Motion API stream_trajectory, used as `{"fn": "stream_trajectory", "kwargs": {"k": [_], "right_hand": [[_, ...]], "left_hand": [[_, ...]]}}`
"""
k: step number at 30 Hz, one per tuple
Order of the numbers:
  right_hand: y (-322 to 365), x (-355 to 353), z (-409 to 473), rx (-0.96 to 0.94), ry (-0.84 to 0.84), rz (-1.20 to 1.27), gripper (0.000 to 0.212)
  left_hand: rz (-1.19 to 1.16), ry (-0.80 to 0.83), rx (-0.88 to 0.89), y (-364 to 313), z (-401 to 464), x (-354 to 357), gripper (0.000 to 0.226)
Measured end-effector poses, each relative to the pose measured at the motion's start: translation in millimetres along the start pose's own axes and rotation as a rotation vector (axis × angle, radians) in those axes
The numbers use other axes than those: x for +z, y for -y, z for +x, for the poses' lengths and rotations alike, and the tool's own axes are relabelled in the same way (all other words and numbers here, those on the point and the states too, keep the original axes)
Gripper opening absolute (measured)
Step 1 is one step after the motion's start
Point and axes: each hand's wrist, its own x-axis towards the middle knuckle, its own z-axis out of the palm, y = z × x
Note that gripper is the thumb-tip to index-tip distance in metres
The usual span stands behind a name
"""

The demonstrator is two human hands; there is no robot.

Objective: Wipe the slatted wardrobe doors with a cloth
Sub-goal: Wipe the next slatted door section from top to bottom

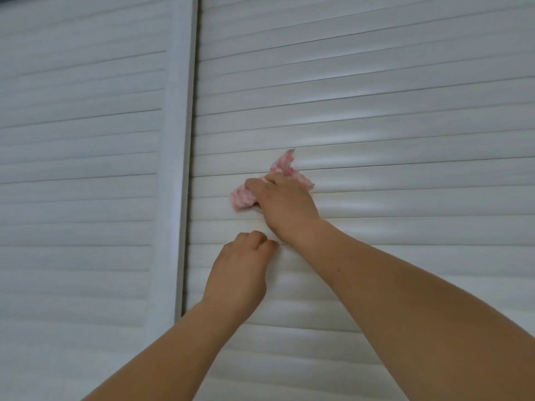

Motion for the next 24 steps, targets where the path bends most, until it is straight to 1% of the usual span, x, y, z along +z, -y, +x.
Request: {"fn": "stream_trajectory", "kwargs": {"k": [2, 5, 7, 10, 13, 15, 18, 21, 24], "right_hand": [[14.8, 11.4, 4.0, -0.055, 0.037, -0.010, 0.033], [20.1, 26.7, 8.8, -0.120, 0.067, -0.093, 0.033], [13.6, 24.8, 7.3, -0.150, 0.004, -0.058, 0.030], [-5.6, 6.7, -6.1, -0.058, -0.047, -0.152, 0.021], [-34.3, -6.1, -26.5, 0.057, 0.021, -0.127, 0.028], [-53.4, -17.1, -42.5, 0.153, 0.016, -0.091, 0.029], [-73.5, -30.8, -62.1, 0.255, 0.020, -0.157, 0.034], [-79.9, -35.3, -69.1, 0.339, 0.000, -0.229, 0.033], [-70.5, -30.3, -62.8, 0.361, 0.003, -0.247, 0.031]], "left_hand": [[-0.010, 0.019, -0.035, 5.7, -5.5, 1.1, 0.059], [-0.029, 0.055, -0.057, 13.3, -14.4, 3.0, 0.062], [-0.032, 0.078, -0.048, 17.0, -20.3, 3.3, 0.062], [-0.033, 0.117, -0.054, 19.3, -23.4, 3.3, 0.061], [-0.068, 0.149, -0.079, 14.7, -21.7, 2.5, 0.060], [-0.082, 0.145, -0.095, 10.4, -19.2, 0.6, 0.061], [-0.116, 0.140, -0.110, 4.6, -16.8, -0.5, 0.061], [-0.151, 0.132, -0.124, 5.1, -16.4, 2.5, 0.061], [-0.175, 0.124, -0.119, 7.2, -17.3, 5.7, 0.060]]}}
